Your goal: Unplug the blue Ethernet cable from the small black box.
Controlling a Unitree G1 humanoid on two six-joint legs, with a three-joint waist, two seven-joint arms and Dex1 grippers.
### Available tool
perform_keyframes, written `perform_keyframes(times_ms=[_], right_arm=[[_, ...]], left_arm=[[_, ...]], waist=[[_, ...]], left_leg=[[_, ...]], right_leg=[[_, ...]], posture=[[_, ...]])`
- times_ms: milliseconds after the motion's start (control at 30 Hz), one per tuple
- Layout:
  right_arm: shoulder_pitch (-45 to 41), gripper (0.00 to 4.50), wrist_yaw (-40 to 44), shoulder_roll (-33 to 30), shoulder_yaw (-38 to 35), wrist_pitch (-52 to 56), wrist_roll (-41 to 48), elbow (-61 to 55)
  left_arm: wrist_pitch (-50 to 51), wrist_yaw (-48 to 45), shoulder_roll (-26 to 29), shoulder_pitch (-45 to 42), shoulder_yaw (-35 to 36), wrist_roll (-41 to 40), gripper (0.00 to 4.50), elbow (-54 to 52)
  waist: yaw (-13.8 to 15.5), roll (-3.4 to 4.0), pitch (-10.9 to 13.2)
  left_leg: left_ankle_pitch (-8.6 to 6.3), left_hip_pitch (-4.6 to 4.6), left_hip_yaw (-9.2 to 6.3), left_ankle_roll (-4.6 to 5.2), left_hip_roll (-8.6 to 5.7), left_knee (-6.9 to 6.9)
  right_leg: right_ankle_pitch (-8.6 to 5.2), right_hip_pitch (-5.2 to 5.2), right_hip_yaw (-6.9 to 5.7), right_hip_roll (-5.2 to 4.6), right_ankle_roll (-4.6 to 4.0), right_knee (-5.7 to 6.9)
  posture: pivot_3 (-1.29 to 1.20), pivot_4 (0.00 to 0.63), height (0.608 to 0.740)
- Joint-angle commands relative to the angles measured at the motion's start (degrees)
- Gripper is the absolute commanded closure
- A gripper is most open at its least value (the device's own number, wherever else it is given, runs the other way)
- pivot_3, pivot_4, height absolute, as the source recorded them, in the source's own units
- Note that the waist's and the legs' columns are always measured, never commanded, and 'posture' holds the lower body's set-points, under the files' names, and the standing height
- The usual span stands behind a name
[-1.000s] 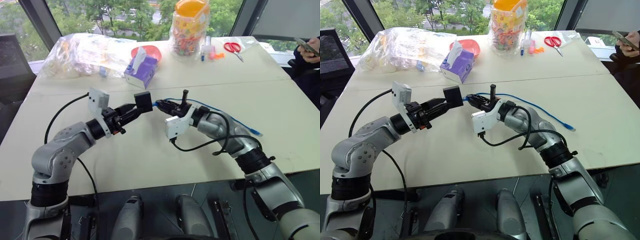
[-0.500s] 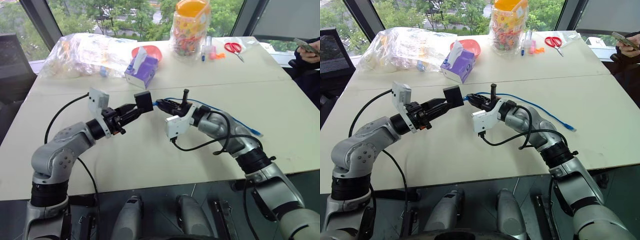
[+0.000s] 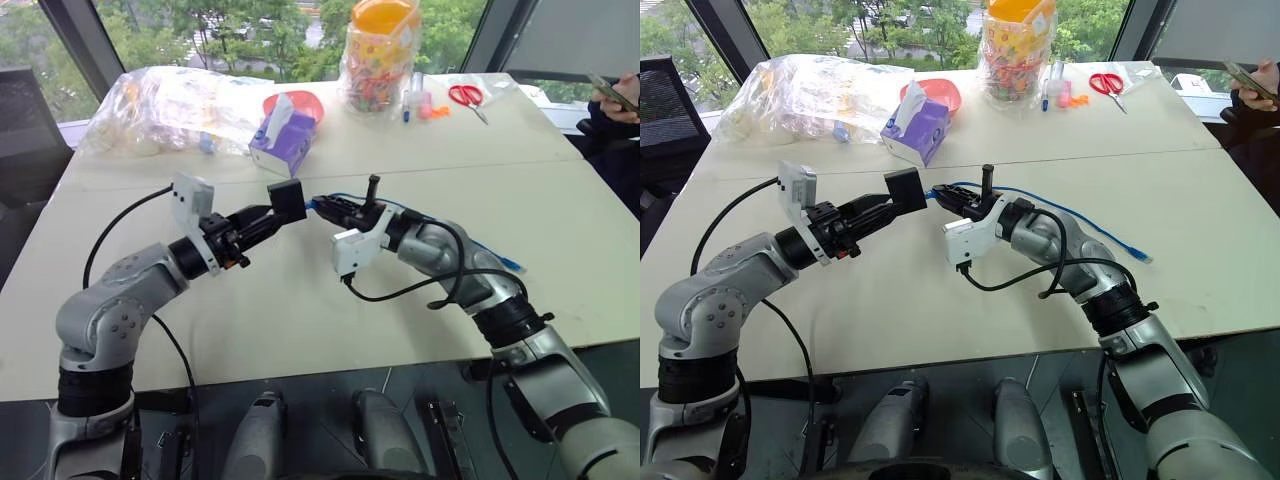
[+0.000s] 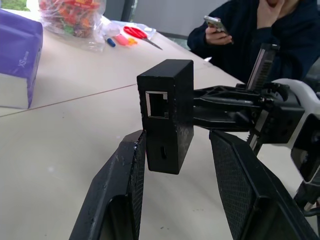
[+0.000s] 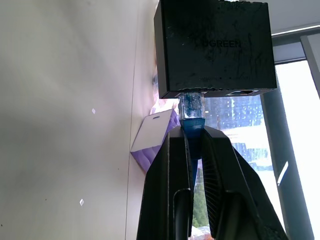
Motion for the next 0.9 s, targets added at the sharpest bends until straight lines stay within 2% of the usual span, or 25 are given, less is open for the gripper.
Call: perform_keyframes(times_ms=[33,433,900], right_arm=[[-0.29,4.5,-0.08,-0.18,-0.83,-0.47,0.93,-2.96],[-1.28,4.5,-1.36,-0.78,-1.49,1.83,-0.46,0.02],[-0.07,4.5,0.09,-1.44,-2.09,1.46,3.28,-3.63]], left_arm=[[0.41,0.55,-0.31,-0.4,0.37,-1.87,2.43,-2.72],[2.44,2.63,-0.23,1.47,1.38,-6.91,2.43,-6.77],[0.56,2.07,2.14,3.08,1.62,-5.37,2.43,-5.56]], waist=[[0.0,0.0,0.0],[-0.01,0.0,0.0],[0.01,-0.01,0.01]], left_leg=[[0.0,0.0,0.0,0.0,0.0,0.0],[0.0,0.0,0.0,0.0,0.0,0.0],[0.0,-0.01,0.0,0.0,0.0,0.0]], right_leg=[[0.0,0.0,0.0,0.0,0.0,0.0],[0.0,0.0,0.0,0.0,0.0,0.0],[-0.01,0.0,0.0,-0.01,-0.01,-0.02]], posture=[[0.0,0.15,0.728],[0.0,0.15,0.728],[0.0,0.15,0.728]])
